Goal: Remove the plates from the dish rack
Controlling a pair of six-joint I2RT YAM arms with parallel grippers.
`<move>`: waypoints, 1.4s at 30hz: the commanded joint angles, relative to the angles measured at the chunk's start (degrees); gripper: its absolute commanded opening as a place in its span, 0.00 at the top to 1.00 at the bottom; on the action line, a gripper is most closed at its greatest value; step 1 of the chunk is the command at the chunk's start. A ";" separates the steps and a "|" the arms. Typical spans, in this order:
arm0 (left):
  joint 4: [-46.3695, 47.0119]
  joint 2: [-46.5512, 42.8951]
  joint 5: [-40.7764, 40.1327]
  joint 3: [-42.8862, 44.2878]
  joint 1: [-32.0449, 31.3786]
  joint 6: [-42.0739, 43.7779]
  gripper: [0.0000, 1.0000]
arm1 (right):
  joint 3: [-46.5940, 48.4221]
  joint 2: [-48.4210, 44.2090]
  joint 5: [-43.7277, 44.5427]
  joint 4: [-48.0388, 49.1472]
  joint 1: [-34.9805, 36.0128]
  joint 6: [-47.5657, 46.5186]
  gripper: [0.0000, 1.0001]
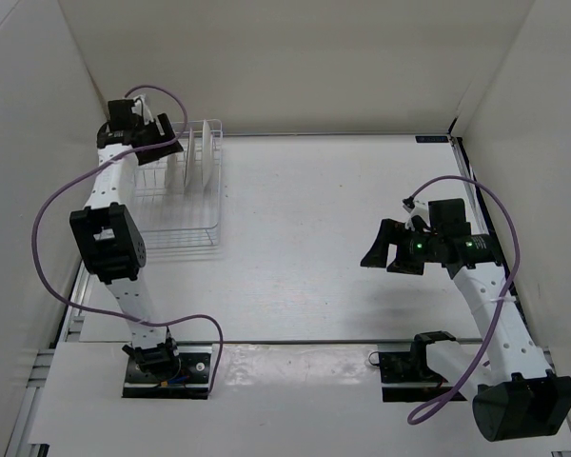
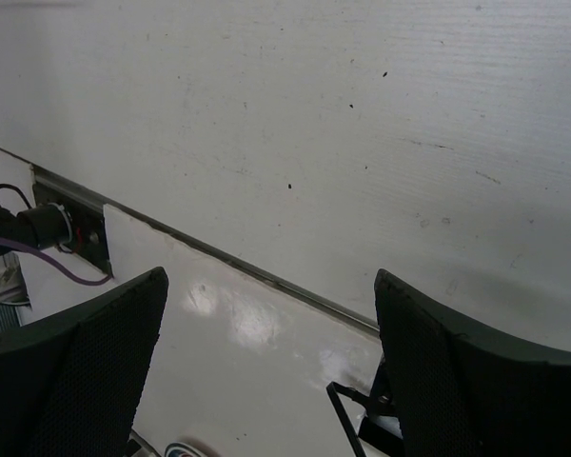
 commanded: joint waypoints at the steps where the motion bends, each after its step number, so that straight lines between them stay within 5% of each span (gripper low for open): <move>1: 1.45 -0.64 -4.36 2.37 -1.85 5.26 0.16 | 1.89 -1.02 -1.34 0.27 0.16 -1.26 0.10; 11: 10.32 0.59 -13.32 -2.72 -4.23 14.66 0.32 | 1.54 -1.11 -2.39 0.09 0.08 -1.79 0.10; 18: 10.85 2.18 -14.30 -1.23 -4.49 16.51 0.54 | 0.40 -1.02 -2.30 0.71 0.16 -2.06 0.10; 24: 11.64 0.60 -14.30 -2.63 -4.58 16.52 0.83 | 0.49 -0.40 -1.69 1.06 0.08 -2.23 0.10; 32: 11.64 -3.36 -14.39 -2.81 -4.93 16.42 1.00 | 0.05 0.30 -2.22 1.59 -0.01 -2.06 0.10; 42: 11.64 -16.35 -15.71 -3.78 -4.93 16.60 1.00 | -0.04 0.39 -3.54 1.24 0.08 -2.14 0.10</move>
